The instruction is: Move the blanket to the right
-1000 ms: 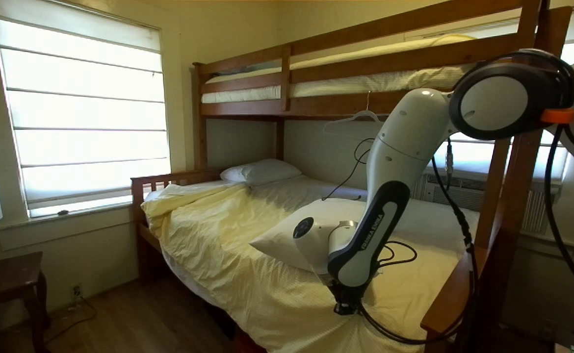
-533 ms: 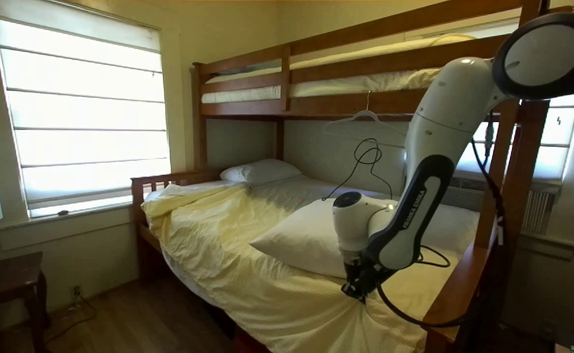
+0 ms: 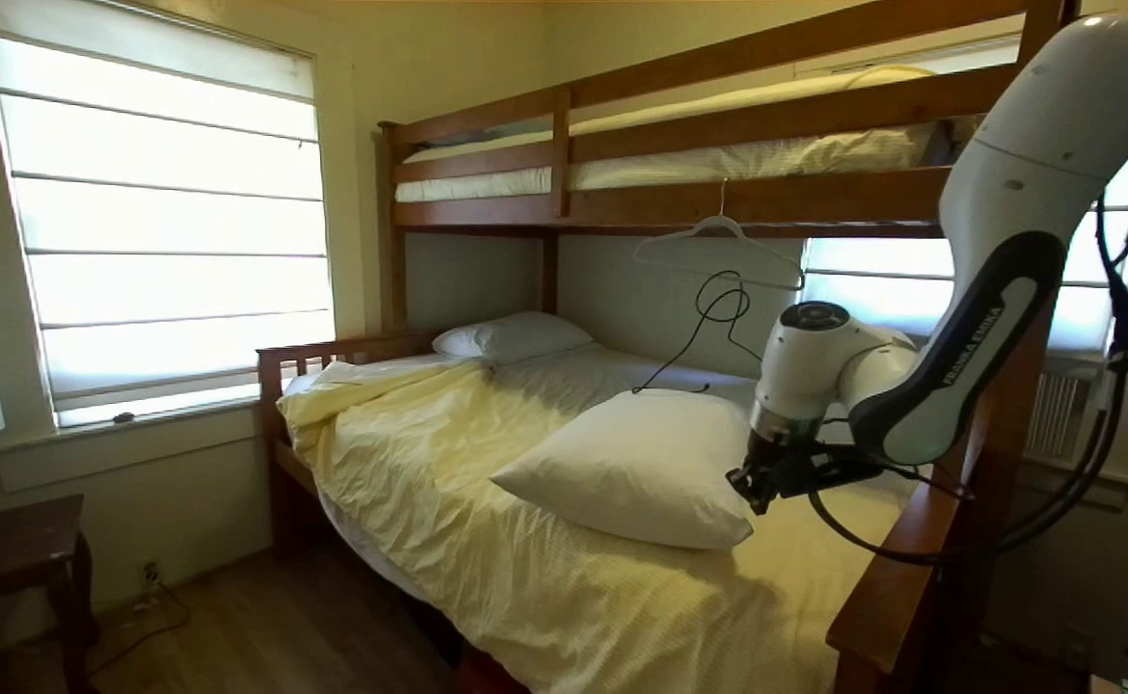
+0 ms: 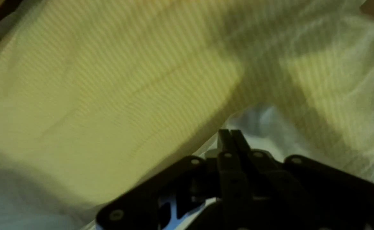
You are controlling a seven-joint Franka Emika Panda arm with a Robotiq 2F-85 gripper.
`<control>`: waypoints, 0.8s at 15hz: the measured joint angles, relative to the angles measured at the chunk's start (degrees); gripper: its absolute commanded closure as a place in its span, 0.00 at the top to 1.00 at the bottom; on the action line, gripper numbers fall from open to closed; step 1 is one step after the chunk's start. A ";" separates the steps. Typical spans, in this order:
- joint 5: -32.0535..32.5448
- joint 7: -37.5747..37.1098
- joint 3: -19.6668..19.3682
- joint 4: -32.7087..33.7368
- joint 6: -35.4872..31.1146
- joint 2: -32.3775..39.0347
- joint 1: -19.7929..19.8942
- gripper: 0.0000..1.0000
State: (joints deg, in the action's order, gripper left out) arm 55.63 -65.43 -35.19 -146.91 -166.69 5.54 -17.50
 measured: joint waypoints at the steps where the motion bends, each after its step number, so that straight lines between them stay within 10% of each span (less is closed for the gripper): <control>1: 3.13 -1.83 -2.40 -0.55 0.32 -2.53 -0.46 0.06; 9: 1.76 0.31 -3.53 -2.19 1.09 -5.72 -1.76 0.01; 10: -1.55 3.47 -2.99 -2.27 1.33 -5.20 -2.08 0.31; 12: -9.91 11.06 -0.93 -2.09 2.42 -3.37 -3.25 0.37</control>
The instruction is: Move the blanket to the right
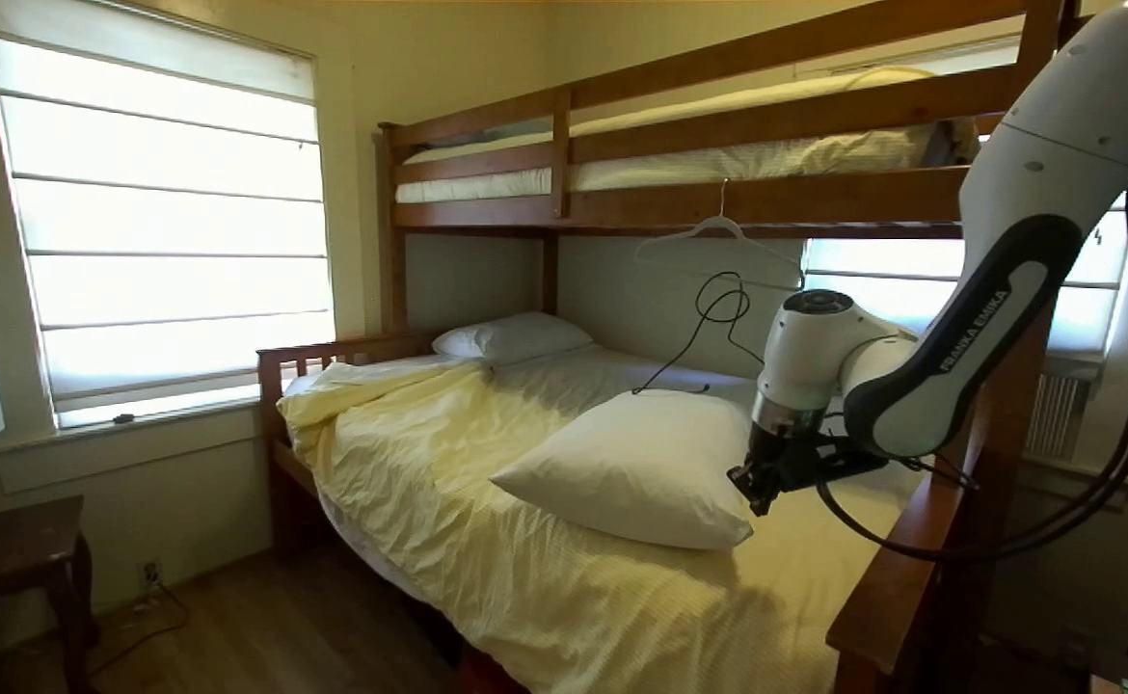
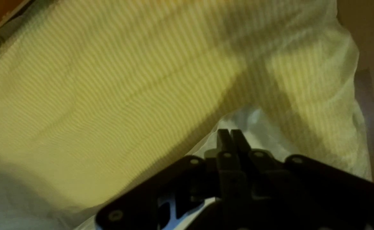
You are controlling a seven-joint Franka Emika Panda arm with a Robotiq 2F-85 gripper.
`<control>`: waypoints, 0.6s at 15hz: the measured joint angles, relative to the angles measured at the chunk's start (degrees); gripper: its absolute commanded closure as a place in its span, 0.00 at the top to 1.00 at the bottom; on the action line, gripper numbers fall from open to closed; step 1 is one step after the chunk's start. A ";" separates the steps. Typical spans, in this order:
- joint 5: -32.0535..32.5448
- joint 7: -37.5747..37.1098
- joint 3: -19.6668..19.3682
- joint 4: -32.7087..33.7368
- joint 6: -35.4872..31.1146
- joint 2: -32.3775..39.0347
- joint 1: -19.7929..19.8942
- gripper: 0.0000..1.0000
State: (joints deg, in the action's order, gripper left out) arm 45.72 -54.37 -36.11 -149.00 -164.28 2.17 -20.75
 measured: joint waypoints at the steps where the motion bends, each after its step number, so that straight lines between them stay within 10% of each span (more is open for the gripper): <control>1: -4.46 3.55 1.50 0.61 1.29 1.35 -0.69 0.44; 5: -17.19 12.27 16.90 8.22 9.28 8.55 6.50 0.71; 9: -20.24 16.16 22.73 19.07 18.93 17.18 10.34 0.98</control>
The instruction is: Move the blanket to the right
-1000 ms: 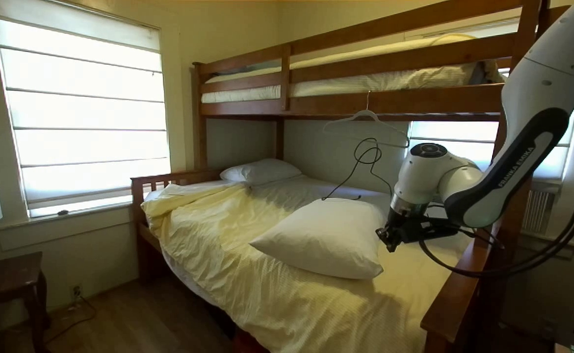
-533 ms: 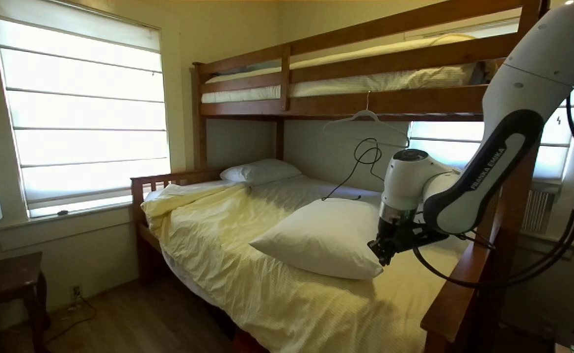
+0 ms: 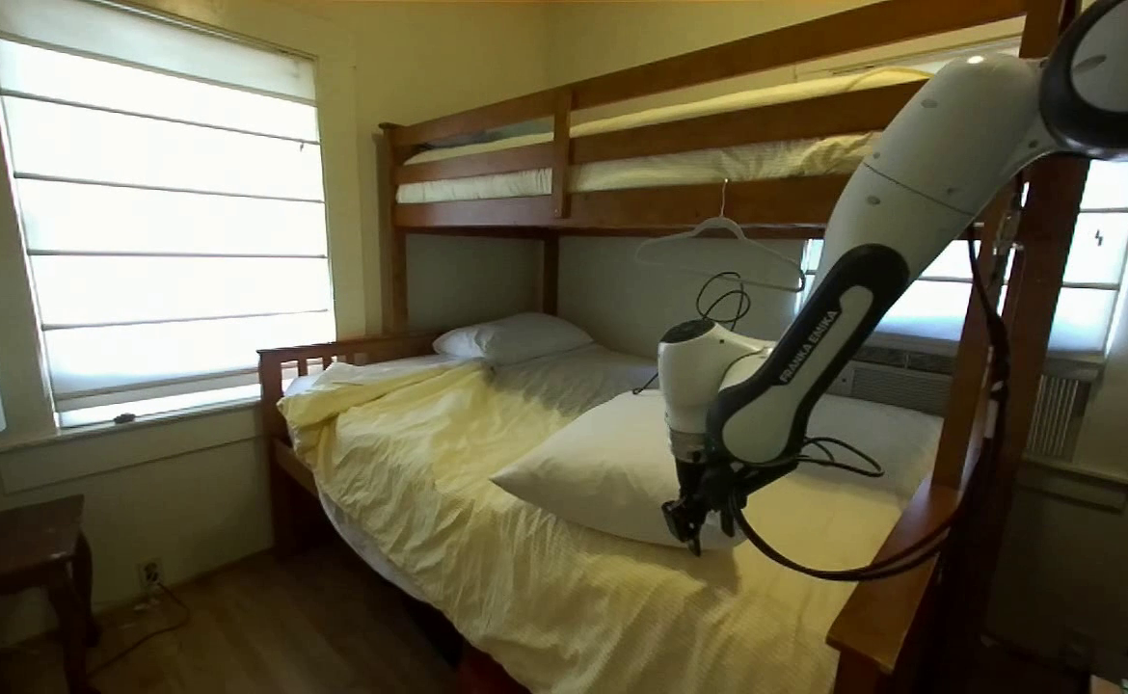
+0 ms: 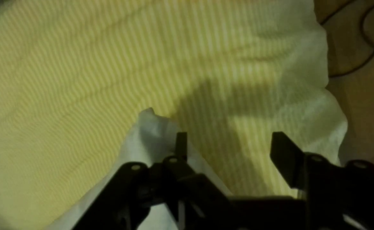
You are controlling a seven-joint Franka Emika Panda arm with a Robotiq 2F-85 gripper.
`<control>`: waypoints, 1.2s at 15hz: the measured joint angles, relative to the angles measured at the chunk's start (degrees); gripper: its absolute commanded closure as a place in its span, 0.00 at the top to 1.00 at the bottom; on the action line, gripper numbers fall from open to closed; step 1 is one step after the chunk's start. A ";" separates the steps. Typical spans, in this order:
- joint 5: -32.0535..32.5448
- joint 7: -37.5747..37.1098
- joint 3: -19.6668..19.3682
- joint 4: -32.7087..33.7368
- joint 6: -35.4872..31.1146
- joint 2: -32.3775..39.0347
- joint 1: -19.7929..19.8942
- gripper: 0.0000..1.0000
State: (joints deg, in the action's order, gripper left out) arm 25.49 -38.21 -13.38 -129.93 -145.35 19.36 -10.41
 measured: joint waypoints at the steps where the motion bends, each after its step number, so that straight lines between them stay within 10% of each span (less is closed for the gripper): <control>1: 0.02 0.60 0.15 2.49 2.52 2.32 0.36 1.00; 18: 9.14 2.26 1.59 12.51 13.82 9.62 -2.44 1.00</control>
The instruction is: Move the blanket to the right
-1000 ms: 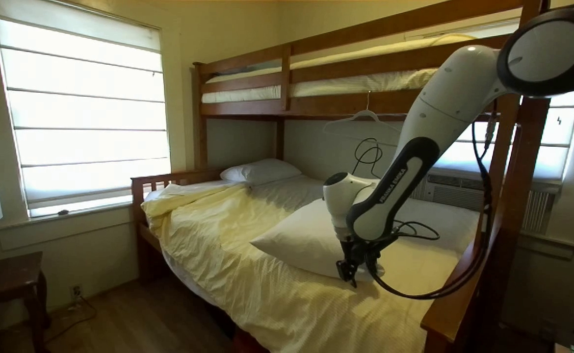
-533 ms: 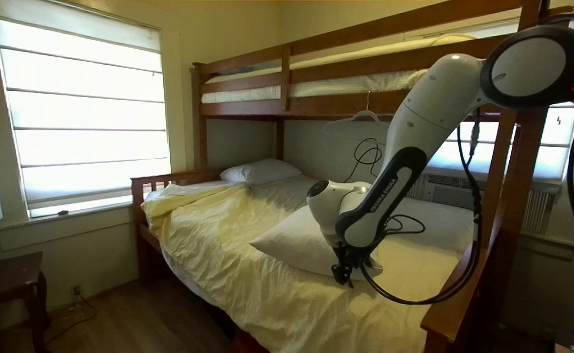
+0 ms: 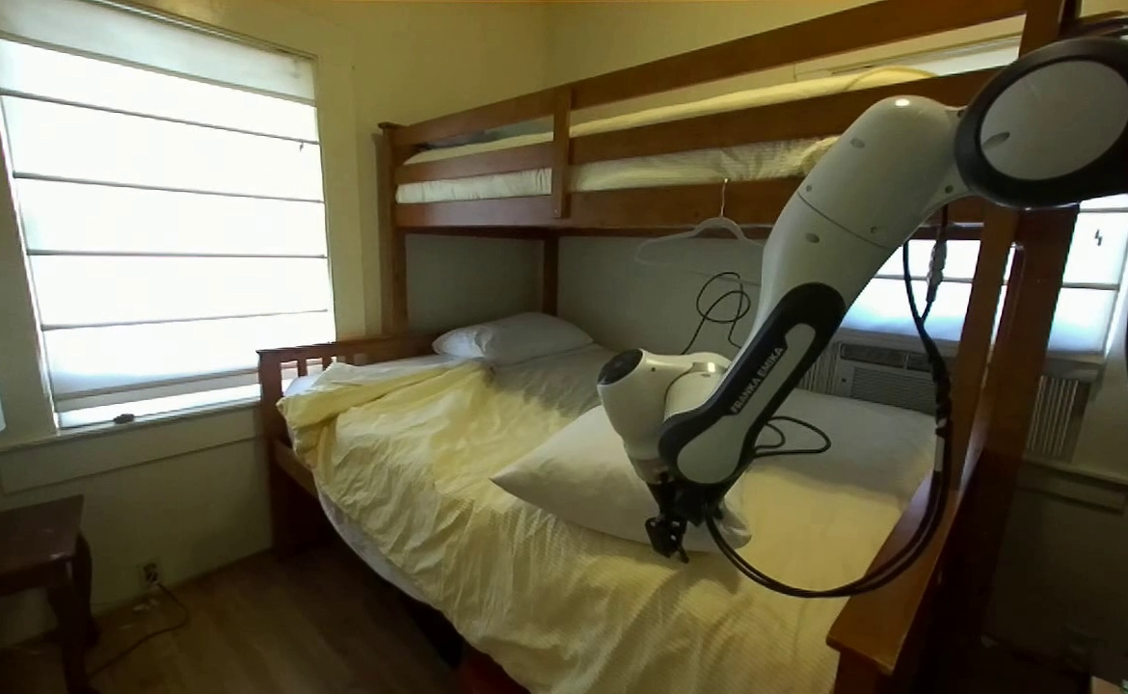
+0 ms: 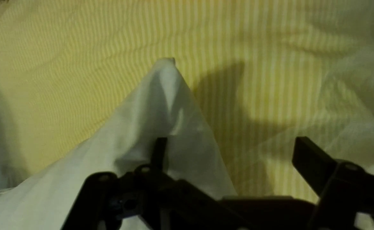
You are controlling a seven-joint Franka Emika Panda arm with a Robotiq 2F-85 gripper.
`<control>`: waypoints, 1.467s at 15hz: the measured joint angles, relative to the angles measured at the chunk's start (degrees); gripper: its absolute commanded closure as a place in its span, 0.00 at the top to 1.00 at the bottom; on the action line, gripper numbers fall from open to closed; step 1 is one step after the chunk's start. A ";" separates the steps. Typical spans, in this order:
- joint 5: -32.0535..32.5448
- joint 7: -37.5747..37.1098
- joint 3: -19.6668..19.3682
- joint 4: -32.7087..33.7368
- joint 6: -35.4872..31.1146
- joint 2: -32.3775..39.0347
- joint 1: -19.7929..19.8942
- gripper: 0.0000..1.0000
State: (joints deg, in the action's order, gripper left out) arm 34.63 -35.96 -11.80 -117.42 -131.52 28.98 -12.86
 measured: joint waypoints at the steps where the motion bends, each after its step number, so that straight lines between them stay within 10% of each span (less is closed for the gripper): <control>1: 0.31 1.22 0.92 0.79 0.08 0.67 -0.09 1.00; 14: 1.16 7.79 5.37 23.86 21.74 21.08 -6.70 1.00; 20: 1.16 10.59 5.13 29.73 8.61 29.29 -3.34 1.00; 21: 1.16 10.59 4.92 30.00 6.58 29.91 -2.96 0.75; 22: 1.14 10.59 4.63 30.05 5.16 30.18 -2.79 0.74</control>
State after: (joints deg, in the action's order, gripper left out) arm 35.76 -25.37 -7.16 -87.37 -126.36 59.16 -15.65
